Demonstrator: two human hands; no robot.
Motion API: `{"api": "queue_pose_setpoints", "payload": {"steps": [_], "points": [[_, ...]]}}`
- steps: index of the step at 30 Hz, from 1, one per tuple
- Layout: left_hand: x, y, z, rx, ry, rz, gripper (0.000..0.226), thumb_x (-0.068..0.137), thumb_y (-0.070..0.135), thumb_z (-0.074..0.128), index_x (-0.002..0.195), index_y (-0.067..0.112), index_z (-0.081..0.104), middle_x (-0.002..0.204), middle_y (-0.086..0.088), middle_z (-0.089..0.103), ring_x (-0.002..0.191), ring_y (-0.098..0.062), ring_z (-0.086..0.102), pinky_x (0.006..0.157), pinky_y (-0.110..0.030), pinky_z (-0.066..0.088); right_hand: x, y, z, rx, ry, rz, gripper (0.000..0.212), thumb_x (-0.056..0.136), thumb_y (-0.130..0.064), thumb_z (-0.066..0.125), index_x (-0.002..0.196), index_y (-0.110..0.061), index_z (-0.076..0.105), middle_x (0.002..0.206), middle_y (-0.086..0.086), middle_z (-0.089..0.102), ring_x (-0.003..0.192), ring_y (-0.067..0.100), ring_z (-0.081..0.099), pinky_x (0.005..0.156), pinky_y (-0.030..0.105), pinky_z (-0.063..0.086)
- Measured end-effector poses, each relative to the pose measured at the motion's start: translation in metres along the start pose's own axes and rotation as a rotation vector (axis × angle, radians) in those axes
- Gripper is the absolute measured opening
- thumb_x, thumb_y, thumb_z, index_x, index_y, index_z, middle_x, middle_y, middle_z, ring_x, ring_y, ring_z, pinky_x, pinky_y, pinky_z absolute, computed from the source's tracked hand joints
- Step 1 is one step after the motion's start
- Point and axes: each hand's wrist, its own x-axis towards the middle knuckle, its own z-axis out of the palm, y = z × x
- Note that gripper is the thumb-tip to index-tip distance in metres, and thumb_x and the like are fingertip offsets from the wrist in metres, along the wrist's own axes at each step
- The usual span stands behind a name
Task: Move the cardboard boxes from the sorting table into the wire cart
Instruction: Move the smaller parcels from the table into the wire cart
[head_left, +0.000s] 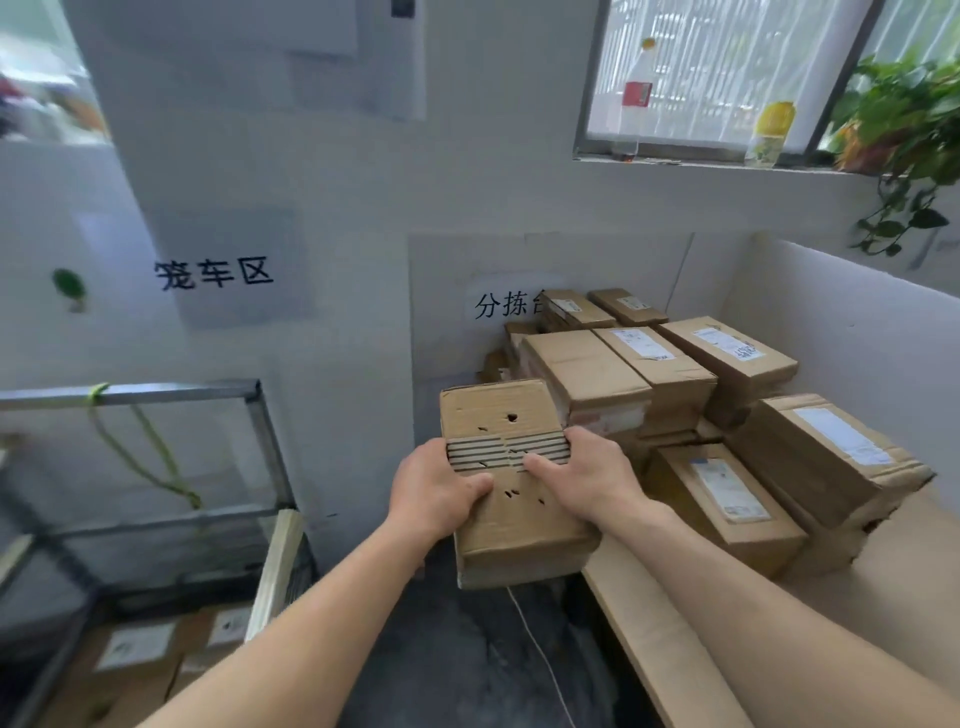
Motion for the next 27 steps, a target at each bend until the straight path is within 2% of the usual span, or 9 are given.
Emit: {"api": "queue_pose_setpoints", "payload": {"steps": [5, 8, 10, 13, 16, 20, 23, 27], "points": [[-0.019, -0.039, -0.07, -0.019, 0.145, -0.076, 0.033, 0.079, 0.031, 0.084, 0.108, 0.025, 0.07, 0.104, 0.009, 0.073, 0.095, -0.012, 0.068, 0.088, -0.035, 0.058, 0.0, -0.071, 0.048, -0.038, -0.085, -0.114, 0.034, 0.087, -0.06, 0.067, 0.105, -0.034, 0.056, 0.096, -0.016, 0.059, 0.084, 0.005, 0.058, 0.06, 0.016, 0.041], [-0.029, -0.061, -0.108, -0.025, 0.22, -0.133, 0.031, 0.079, 0.028, 0.085, 0.106, 0.024, 0.071, 0.102, 0.007, 0.074, 0.092, -0.014, 0.07, 0.086, -0.039, 0.06, 0.002, -0.111, 0.077, -0.083, -0.138, -0.165, 0.043, 0.087, -0.06, 0.065, 0.112, -0.025, 0.06, 0.106, -0.006, 0.066, 0.094, 0.017, 0.063, 0.075, 0.029, 0.053], [-0.035, -0.076, -0.131, -0.007, 0.281, -0.166, 0.029, 0.079, 0.028, 0.084, 0.104, 0.025, 0.071, 0.102, 0.008, 0.074, 0.093, -0.013, 0.069, 0.087, -0.034, 0.058, 0.005, -0.136, 0.096, -0.093, -0.179, -0.211, 0.044, 0.087, -0.06, 0.065, 0.11, -0.023, 0.06, 0.109, -0.002, 0.069, 0.096, 0.02, 0.063, 0.083, 0.035, 0.053], [-0.045, -0.098, -0.162, 0.023, 0.371, -0.23, 0.023, 0.079, 0.028, 0.083, 0.099, 0.027, 0.07, 0.103, 0.008, 0.075, 0.093, -0.011, 0.067, 0.084, -0.027, 0.053, 0.012, -0.171, 0.129, -0.091, -0.264, -0.302, 0.039, 0.087, -0.06, 0.065, 0.106, -0.027, 0.057, 0.109, -0.003, 0.069, 0.088, 0.015, 0.057, 0.076, 0.028, 0.045], [-0.055, -0.121, -0.188, 0.026, 0.456, -0.314, 0.026, 0.08, 0.027, 0.082, 0.104, 0.023, 0.072, 0.102, 0.008, 0.074, 0.096, -0.013, 0.068, 0.089, -0.033, 0.055, 0.017, -0.203, 0.164, -0.077, -0.358, -0.387, 0.038, 0.087, -0.06, 0.066, 0.106, -0.028, 0.057, 0.108, -0.004, 0.069, 0.085, 0.014, 0.056, 0.071, 0.027, 0.042], [-0.067, -0.152, -0.212, 0.028, 0.559, -0.421, 0.023, 0.08, 0.027, 0.08, 0.101, 0.026, 0.071, 0.1, 0.009, 0.074, 0.094, -0.012, 0.068, 0.087, -0.034, 0.056, 0.023, -0.239, 0.212, -0.089, -0.474, -0.479, 0.04, 0.082, -0.059, 0.067, 0.103, -0.025, 0.061, 0.107, -0.002, 0.072, 0.097, 0.023, 0.065, 0.079, 0.031, 0.049], [-0.076, -0.172, -0.225, 0.026, 0.654, -0.517, 0.02, 0.079, 0.029, 0.08, 0.095, 0.03, 0.068, 0.096, 0.012, 0.072, 0.093, -0.012, 0.068, 0.086, -0.035, 0.057, 0.026, -0.263, 0.245, -0.092, -0.554, -0.562, 0.039, 0.081, -0.06, 0.067, 0.099, -0.026, 0.06, 0.106, -0.002, 0.073, 0.099, 0.024, 0.065, 0.078, 0.032, 0.048], [-0.087, -0.196, -0.233, 0.008, 0.768, -0.662, 0.033, 0.078, 0.032, 0.081, 0.108, 0.025, 0.07, 0.102, 0.009, 0.072, 0.097, -0.014, 0.067, 0.089, -0.038, 0.057, 0.024, -0.289, 0.284, -0.088, -0.68, -0.662, 0.038, 0.081, -0.059, 0.067, 0.099, -0.027, 0.058, 0.105, -0.003, 0.071, 0.095, 0.021, 0.062, 0.075, 0.03, 0.042]]}}
